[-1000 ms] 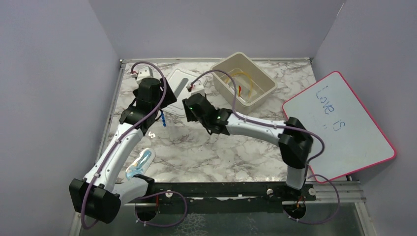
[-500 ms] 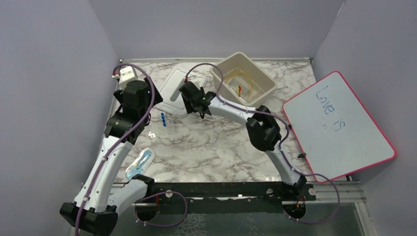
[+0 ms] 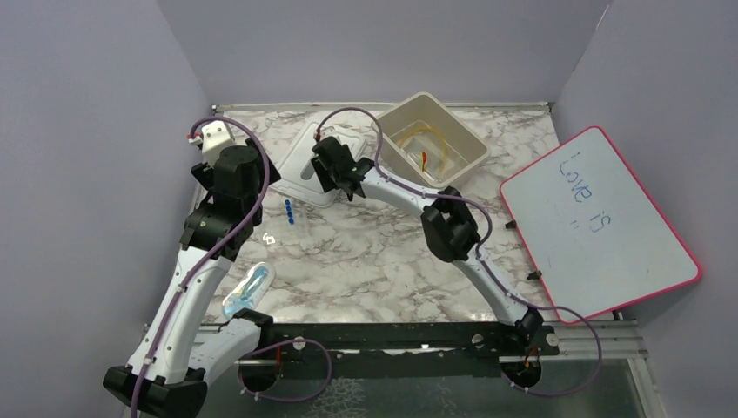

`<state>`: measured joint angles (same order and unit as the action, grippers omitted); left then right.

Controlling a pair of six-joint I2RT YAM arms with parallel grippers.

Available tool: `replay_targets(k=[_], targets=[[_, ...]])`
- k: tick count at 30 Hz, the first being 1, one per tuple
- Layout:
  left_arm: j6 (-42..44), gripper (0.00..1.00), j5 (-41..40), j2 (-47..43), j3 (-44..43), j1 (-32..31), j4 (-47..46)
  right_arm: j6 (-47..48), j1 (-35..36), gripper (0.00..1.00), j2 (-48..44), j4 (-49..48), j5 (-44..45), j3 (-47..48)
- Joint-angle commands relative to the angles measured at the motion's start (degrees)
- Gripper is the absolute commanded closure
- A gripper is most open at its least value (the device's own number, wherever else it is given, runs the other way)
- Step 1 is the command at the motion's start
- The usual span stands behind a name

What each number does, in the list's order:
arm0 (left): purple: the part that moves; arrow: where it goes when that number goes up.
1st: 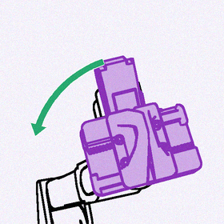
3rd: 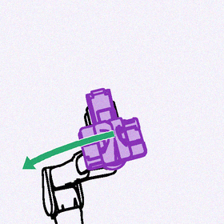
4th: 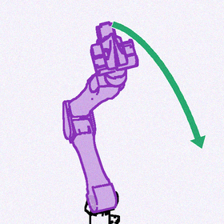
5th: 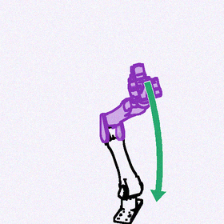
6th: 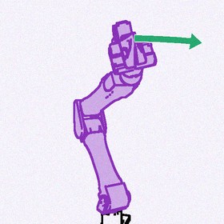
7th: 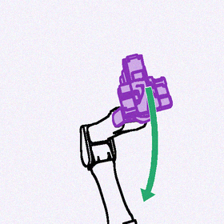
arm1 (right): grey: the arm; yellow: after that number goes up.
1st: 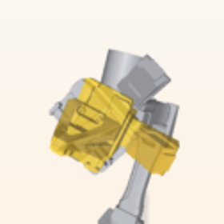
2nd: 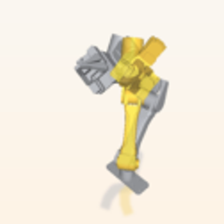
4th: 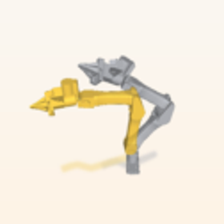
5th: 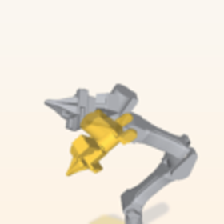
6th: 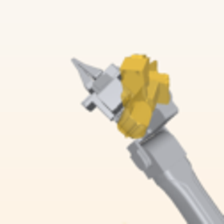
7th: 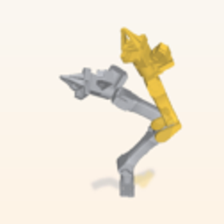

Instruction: Organize the chemistry lab equipment

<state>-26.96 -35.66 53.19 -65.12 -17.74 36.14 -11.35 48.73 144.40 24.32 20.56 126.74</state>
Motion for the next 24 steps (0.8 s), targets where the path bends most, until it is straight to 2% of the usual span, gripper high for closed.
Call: replay_targets(k=[1, 10, 19, 24], targets=[[-0.3, 0.15, -1.6, -0.7, -1.1, 0.0, 0.0, 2.6, -0.1, 0.36, 3.1, 1.8, 1.4, 3.6], [-0.7, 0.15, 0.5, 0.7, -0.5, 0.0, -0.5, -1.1, -2.8, 0.48, -1.1, 2.9, 5.0, -7.3], [-0.6, 0.15, 1.4, 1.0, 0.3, 0.1, -1.2, -0.7, -6.1, 0.47, -4.8, 0.9, 3.1, -15.1], [-0.5, 0.15, 1.9, 1.1, 0.5, 0.1, -1.5, 3.2, -8.0, 0.48, -7.1, -2.0, 0.5, -19.1]])
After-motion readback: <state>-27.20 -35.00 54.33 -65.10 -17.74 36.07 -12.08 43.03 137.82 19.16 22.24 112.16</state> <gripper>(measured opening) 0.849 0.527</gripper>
